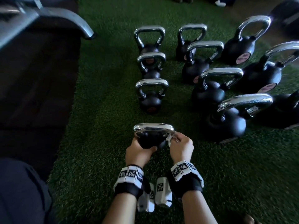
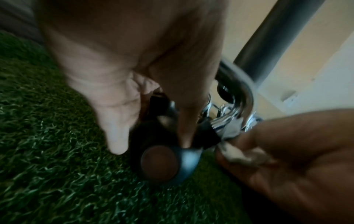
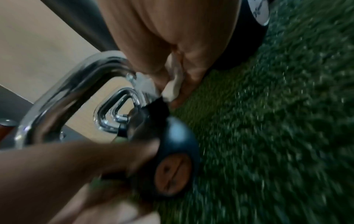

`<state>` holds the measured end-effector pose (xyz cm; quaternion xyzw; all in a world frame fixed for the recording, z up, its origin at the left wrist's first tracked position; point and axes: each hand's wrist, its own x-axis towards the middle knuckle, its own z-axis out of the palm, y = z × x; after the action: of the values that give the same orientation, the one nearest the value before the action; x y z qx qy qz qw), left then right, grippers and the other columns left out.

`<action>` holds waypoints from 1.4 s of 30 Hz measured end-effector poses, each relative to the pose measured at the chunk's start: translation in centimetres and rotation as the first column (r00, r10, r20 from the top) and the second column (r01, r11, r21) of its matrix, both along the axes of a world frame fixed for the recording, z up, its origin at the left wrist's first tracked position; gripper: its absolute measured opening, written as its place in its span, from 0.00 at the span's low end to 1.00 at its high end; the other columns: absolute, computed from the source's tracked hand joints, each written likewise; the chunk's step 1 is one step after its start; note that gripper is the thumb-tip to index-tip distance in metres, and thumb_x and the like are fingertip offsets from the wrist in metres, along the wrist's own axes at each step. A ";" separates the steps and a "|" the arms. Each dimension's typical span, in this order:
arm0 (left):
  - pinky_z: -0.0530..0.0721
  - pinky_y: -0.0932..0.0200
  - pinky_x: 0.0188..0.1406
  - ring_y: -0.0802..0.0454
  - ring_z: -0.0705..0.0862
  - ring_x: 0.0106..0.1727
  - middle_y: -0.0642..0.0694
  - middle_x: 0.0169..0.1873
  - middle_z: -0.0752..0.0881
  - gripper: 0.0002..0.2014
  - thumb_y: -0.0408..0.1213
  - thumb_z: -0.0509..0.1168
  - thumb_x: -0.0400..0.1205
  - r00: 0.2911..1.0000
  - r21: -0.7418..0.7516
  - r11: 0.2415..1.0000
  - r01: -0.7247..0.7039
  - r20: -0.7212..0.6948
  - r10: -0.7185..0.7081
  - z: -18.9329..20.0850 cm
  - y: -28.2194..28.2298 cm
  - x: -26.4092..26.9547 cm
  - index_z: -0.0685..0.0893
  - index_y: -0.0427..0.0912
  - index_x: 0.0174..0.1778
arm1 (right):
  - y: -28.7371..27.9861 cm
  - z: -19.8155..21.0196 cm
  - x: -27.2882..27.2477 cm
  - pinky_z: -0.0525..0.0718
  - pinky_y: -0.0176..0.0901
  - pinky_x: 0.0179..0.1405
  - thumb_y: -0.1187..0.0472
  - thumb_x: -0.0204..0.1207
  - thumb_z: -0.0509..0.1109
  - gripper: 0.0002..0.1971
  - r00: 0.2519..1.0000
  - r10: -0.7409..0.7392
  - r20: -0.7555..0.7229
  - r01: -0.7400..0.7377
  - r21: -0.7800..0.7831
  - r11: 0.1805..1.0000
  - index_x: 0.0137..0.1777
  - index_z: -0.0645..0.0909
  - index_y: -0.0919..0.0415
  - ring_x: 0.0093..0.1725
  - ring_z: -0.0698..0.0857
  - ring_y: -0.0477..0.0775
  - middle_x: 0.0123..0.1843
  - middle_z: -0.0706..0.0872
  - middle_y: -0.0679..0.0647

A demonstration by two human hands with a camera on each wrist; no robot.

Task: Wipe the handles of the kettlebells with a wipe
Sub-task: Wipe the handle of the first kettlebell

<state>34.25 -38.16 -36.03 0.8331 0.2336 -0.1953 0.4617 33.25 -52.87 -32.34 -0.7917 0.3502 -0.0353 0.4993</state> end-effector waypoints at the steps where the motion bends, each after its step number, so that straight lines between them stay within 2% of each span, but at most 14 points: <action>1: 0.83 0.56 0.50 0.41 0.90 0.54 0.46 0.52 0.91 0.23 0.51 0.80 0.70 0.999 -0.010 0.999 -0.035 -0.042 0.035 -0.1 0.1 -0.3 0.86 0.47 0.59 | -0.7 0.1 0.1 0.85 0.41 0.47 0.66 0.79 0.71 0.14 0.999 0.044 -0.025 -0.044 -0.001 0.999 0.58 0.92 0.51 0.44 0.88 0.48 0.41 0.89 0.46; 4: 0.87 0.51 0.40 0.41 0.89 0.38 0.40 0.35 0.92 0.15 0.46 0.77 0.73 0.976 -0.348 0.922 -0.172 -0.186 0.112 -0.7 0.2 -0.9 0.90 0.37 0.43 | -3.5 1.1 0.0 0.85 0.41 0.44 0.63 0.77 0.77 0.07 0.976 0.189 -0.112 -0.189 0.011 0.982 0.48 0.92 0.49 0.40 0.88 0.44 0.39 0.90 0.45; 7: 0.86 0.62 0.39 0.48 0.88 0.40 0.41 0.38 0.90 0.08 0.39 0.72 0.84 0.960 -0.641 0.741 -0.202 -0.279 0.019 1.1 -0.8 -1.3 0.88 0.38 0.45 | -5.7 2.5 -0.9 0.84 0.38 0.37 0.63 0.74 0.79 0.11 0.928 0.357 -0.108 -0.358 0.010 0.934 0.37 0.92 0.44 0.36 0.89 0.43 0.35 0.93 0.45; 13: 0.92 0.44 0.59 0.40 0.91 0.64 0.38 0.61 0.92 0.23 0.53 0.58 0.91 0.968 -0.815 0.571 -0.098 -0.211 -0.135 2.2 -2.9 -2.8 0.86 0.41 0.70 | -5.4 4.1 -2.6 0.90 0.44 0.45 0.65 0.70 0.84 0.11 0.827 0.561 0.021 -0.562 0.058 0.825 0.39 0.92 0.45 0.41 0.92 0.46 0.39 0.94 0.46; 17: 0.91 0.46 0.53 0.45 0.92 0.48 0.34 0.57 0.91 0.16 0.41 0.62 0.91 0.978 -0.876 0.442 -0.196 -0.204 0.029 1.5 -4.1 -3.5 0.88 0.37 0.66 | -3.9 3.2 -2.7 0.78 0.30 0.27 0.66 0.63 0.85 0.12 0.894 0.448 -0.015 -0.445 -0.153 0.882 0.31 0.86 0.51 0.27 0.82 0.39 0.29 0.88 0.48; 19: 0.91 0.50 0.45 0.46 0.92 0.43 0.33 0.54 0.92 0.12 0.35 0.64 0.90 0.980 -0.838 0.507 -0.199 -0.172 0.099 1.1 -4.5 -3.8 0.90 0.34 0.61 | -3.3 2.6 -3.0 0.78 0.29 0.27 0.67 0.64 0.83 0.12 0.917 0.397 -0.035 -0.393 -0.245 0.886 0.30 0.84 0.52 0.28 0.81 0.42 0.28 0.86 0.47; 21: 0.91 0.52 0.39 0.45 0.93 0.41 0.33 0.53 0.93 0.11 0.32 0.66 0.88 0.984 -0.800 0.572 -0.178 -0.145 0.103 1.2 -4.0 -4.1 0.89 0.32 0.61 | -3.2 2.1 -3.2 0.78 0.27 0.27 0.66 0.65 0.80 0.10 0.903 0.426 -0.059 -0.429 -0.196 0.882 0.32 0.85 0.51 0.30 0.83 0.43 0.30 0.88 0.46; 24: 0.90 0.54 0.37 0.42 0.92 0.43 0.33 0.50 0.94 0.09 0.30 0.67 0.87 0.997 -0.721 0.693 -0.005 -0.059 -0.054 2.0 -1.1 -3.6 0.90 0.35 0.60 | -3.9 1.9 -3.2 0.78 0.27 0.30 0.60 0.63 0.84 0.10 0.884 0.458 -0.099 -0.467 -0.105 0.878 0.35 0.85 0.49 0.34 0.85 0.42 0.34 0.90 0.46; 28: 0.88 0.53 0.36 0.47 0.90 0.32 0.43 0.38 0.94 0.08 0.33 0.69 0.87 0.952 -0.421 0.854 0.306 0.107 -0.288 6.3 4.0 -1.1 0.93 0.49 0.54 | -4.1 1.1 -2.4 0.74 0.26 0.32 0.62 0.68 0.82 0.09 0.939 0.326 -0.107 -0.338 -0.131 0.932 0.43 0.85 0.51 0.41 0.86 0.43 0.40 0.90 0.46; 31: 0.85 0.59 0.41 0.56 0.92 0.36 0.53 0.40 0.95 0.10 0.39 0.69 0.88 0.930 -0.161 0.945 0.284 0.287 -0.231 10.1 5.8 -0.3 0.93 0.59 0.53 | -3.7 0.2 -1.7 0.77 0.33 0.39 0.62 0.71 0.79 0.11 0.983 0.163 -0.089 -0.176 -0.164 0.971 0.52 0.86 0.54 0.46 0.87 0.49 0.46 0.90 0.48; 33: 0.83 0.72 0.44 0.68 0.90 0.45 0.62 0.48 0.93 0.11 0.39 0.68 0.88 0.835 -0.008 0.989 0.146 0.537 -0.119 11.3 5.2 -0.2 0.93 0.58 0.58 | -3.1 -0.2 -1.0 0.78 0.37 0.47 0.58 0.73 0.79 0.15 0.982 0.157 -0.106 -0.174 -0.174 0.969 0.59 0.85 0.54 0.49 0.85 0.49 0.50 0.90 0.49; 35: 0.83 0.76 0.52 0.71 0.88 0.55 0.64 0.58 0.91 0.12 0.37 0.67 0.89 0.651 0.041 0.999 0.026 0.758 -0.048 11.6 3.6 0.1 0.92 0.51 0.64 | -2.4 -0.5 -0.2 0.78 0.38 0.51 0.52 0.73 0.81 0.20 0.969 0.220 -0.113 -0.235 -0.134 0.963 0.64 0.85 0.53 0.52 0.85 0.49 0.56 0.90 0.50; 38: 0.84 0.74 0.59 0.75 0.85 0.59 0.67 0.61 0.86 0.14 0.31 0.68 0.88 0.512 0.073 0.995 0.074 0.853 -0.101 9.6 0.7 0.5 0.90 0.44 0.68 | -1.3 -1.4 0.5 0.79 0.38 0.54 0.45 0.73 0.81 0.24 0.955 0.269 -0.124 -0.282 -0.096 0.955 0.66 0.85 0.52 0.58 0.87 0.52 0.58 0.90 0.50; 42: 0.81 0.46 0.77 0.62 0.87 0.65 0.57 0.64 0.90 0.17 0.28 0.69 0.86 0.490 0.202 0.971 0.127 0.838 -0.239 6.1 -1.6 0.6 0.88 0.47 0.70 | -0.1 -2.5 0.7 0.77 0.38 0.51 0.42 0.77 0.77 0.20 0.970 0.220 -0.101 -0.228 -0.084 0.970 0.63 0.85 0.52 0.49 0.83 0.48 0.50 0.87 0.46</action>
<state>34.82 -39.77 -29.96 0.8650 -0.1040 0.2072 0.4450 33.92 -52.97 -34.82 -0.8499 0.2787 0.0407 0.4454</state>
